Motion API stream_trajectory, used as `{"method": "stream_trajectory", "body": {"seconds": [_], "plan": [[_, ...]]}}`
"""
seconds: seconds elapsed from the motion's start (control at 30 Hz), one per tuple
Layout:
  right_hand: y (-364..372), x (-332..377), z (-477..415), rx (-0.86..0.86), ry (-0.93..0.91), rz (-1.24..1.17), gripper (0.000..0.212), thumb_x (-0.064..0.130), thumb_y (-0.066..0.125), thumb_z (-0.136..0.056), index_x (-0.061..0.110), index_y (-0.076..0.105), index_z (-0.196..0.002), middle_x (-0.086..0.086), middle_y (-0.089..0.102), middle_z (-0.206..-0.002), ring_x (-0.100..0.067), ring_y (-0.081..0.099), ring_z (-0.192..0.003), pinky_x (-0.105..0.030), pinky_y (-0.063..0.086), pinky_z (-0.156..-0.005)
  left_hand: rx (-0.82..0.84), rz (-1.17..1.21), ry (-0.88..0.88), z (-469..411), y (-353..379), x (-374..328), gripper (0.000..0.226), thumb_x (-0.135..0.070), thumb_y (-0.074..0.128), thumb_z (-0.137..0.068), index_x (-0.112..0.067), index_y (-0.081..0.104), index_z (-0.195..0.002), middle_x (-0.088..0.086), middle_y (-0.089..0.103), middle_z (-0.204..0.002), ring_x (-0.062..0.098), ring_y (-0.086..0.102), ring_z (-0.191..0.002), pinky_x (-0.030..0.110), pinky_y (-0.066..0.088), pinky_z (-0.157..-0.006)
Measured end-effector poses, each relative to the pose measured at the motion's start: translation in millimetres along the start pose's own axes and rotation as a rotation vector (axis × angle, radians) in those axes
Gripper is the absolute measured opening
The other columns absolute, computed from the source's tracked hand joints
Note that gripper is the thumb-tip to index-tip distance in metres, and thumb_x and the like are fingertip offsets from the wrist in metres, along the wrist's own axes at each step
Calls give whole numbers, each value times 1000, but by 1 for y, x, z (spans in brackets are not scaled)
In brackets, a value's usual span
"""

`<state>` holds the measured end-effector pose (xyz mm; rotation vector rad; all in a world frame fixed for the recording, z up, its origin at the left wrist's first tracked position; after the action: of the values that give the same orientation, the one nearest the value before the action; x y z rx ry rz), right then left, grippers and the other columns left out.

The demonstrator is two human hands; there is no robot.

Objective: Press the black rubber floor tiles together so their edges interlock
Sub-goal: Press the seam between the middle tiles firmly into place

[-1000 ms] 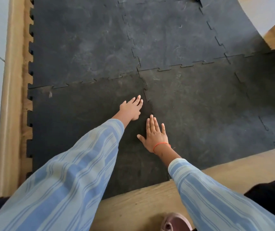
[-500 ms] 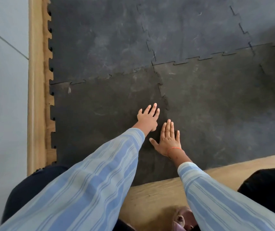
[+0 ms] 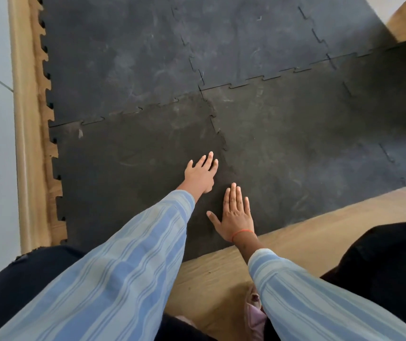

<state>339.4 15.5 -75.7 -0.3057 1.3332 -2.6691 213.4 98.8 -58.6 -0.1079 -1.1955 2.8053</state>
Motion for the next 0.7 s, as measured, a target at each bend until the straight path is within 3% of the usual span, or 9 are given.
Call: {"method": "stream_trajectory", "body": {"seconds": [0.23,0.37,0.7], "plan": [[10,-4,27,37,100,-51,86,64,18,-95,8,-14,-152,-9,-22,-160,-22,-21,-147,-41,-12,-117,13,-20,29,31,28,-34,84,-10,50,-95,-21,-8,-155,7,-23,-161,25,-10,-151,46,7,-122],[9,-7,20,125,76,-85,101,73,28,-88,8,-17,-151,-10,-26,-158,-24,-23,-146,-43,-10,-118,68,-67,-30,30,23,-42,84,-12,48,-96,-22,-10,-155,8,-25,-160,27,-13,-151,47,3,-122],[20,-6,22,42,61,-91,112,79,30,-82,5,-19,-150,-13,-29,-157,-27,-27,-144,-45,-15,-115,128,-77,-26,27,20,-43,84,-10,48,-96,-23,-11,-155,7,-27,-160,27,-15,-151,51,2,-121]]}}
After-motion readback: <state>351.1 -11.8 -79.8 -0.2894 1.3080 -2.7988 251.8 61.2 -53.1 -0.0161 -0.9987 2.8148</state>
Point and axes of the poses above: each hand's wrist, its own z-axis away from the middle knuckle, its own y-axis out of the palm, x = y × z, the point moved 3 cm from there along -z, towards the middle knuckle
